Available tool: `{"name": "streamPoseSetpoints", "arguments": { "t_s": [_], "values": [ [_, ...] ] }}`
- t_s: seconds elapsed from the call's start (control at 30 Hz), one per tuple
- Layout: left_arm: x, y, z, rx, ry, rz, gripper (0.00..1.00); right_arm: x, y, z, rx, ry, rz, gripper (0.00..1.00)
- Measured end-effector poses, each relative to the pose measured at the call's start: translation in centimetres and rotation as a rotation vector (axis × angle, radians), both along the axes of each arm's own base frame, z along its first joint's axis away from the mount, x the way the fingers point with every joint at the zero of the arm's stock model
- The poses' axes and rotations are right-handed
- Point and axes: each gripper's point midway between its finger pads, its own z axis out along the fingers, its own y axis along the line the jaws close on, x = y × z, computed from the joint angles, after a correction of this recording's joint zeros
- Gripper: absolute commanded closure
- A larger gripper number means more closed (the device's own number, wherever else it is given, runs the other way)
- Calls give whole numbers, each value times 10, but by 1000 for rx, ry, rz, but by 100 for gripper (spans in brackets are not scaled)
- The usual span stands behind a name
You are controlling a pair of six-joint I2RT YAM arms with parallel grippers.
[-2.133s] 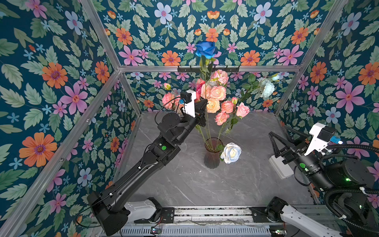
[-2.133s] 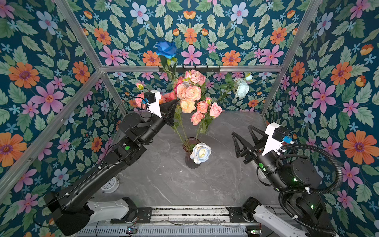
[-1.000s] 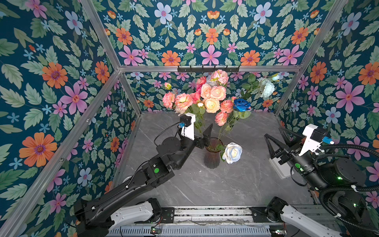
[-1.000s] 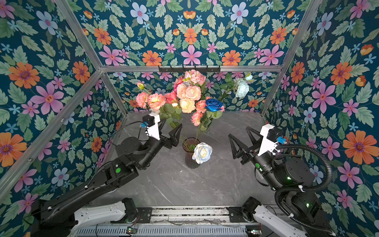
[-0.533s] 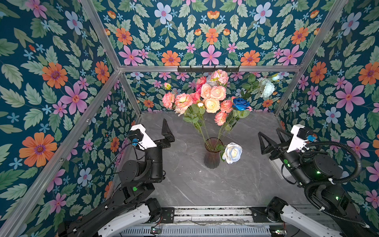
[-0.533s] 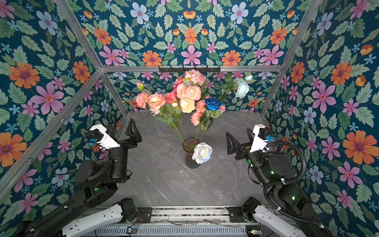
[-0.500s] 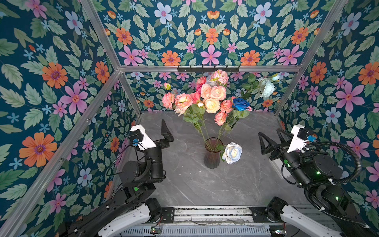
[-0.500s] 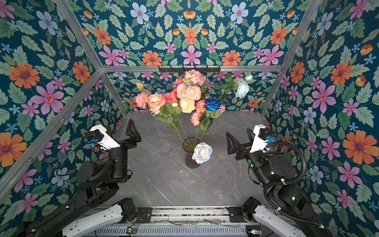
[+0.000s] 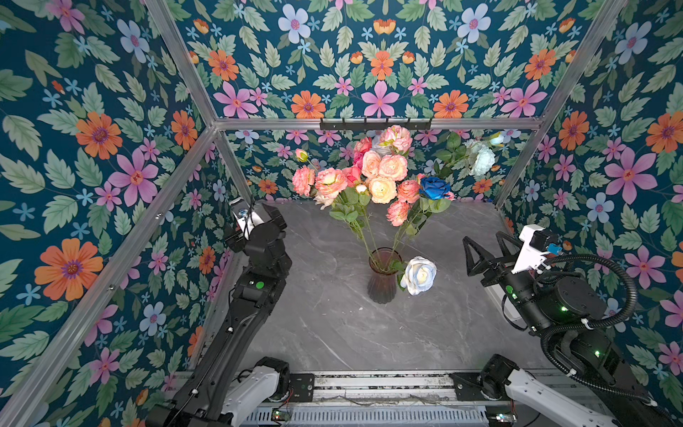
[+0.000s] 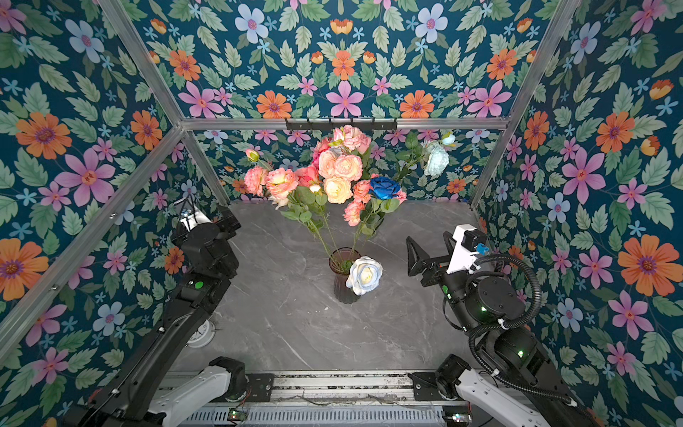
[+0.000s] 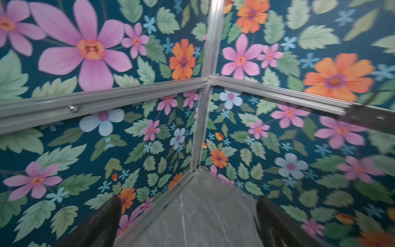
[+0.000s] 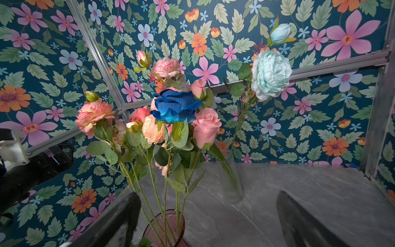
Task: Arrange flowers in a vase
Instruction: Reset both arms
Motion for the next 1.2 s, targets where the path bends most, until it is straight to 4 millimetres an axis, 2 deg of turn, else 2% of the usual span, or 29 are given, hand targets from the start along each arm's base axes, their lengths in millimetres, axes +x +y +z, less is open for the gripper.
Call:
{"name": "streamPoseSetpoints", "arguments": {
  "t_s": [0.1, 0.2, 0.27, 0.37, 0.5, 0.6, 0.7, 0.8, 0.87, 0.93, 1.0, 1.07, 1.13, 1.2],
  "values": [
    [27, 38, -40, -23, 84, 51, 1, -2, -2, -5, -4, 2, 0, 1],
    [50, 58, -101, -39, 225, 58, 1, -3, -3, -6, -12, -5, 0, 1],
    [58, 53, -151, -42, 320, 10, 1, -2, -1, -5, -32, -7, 1, 1],
    [49, 47, -215, -37, 429, -34, 1, 6, 6, -6, -70, 3, -1, 1],
    [42, 36, -254, -21, 454, -92, 1, 20, 12, -19, -143, 29, -32, 1],
    [39, 26, -276, 0, 460, -139, 1, 30, 15, -30, -195, 47, -57, 1],
    [31, 24, -293, -3, 442, -152, 1, 37, 18, -31, -219, 47, -75, 1],
    [40, 10, -292, 25, 396, -198, 1, 45, 18, -28, -235, 41, -100, 1],
    [48, -3, -287, 45, 366, -262, 1, 54, 8, -25, -239, 41, -145, 1],
    [49, -3, -279, 48, 327, -267, 1, 70, -12, -26, -235, 54, -216, 1],
    [48, -4, -277, 48, 299, -283, 0, 89, -42, -33, -205, 92, -299, 1],
    [42, -10, -284, 57, 282, -326, 0, 107, -84, -48, -137, 149, -403, 1],
    [35, -12, -296, 56, 322, -339, 0, 120, -116, -73, -85, 208, -475, 1],
    [41, -11, -283, 63, 274, -336, 0, 130, -139, -94, -67, 245, -519, 1]
  ]
}}
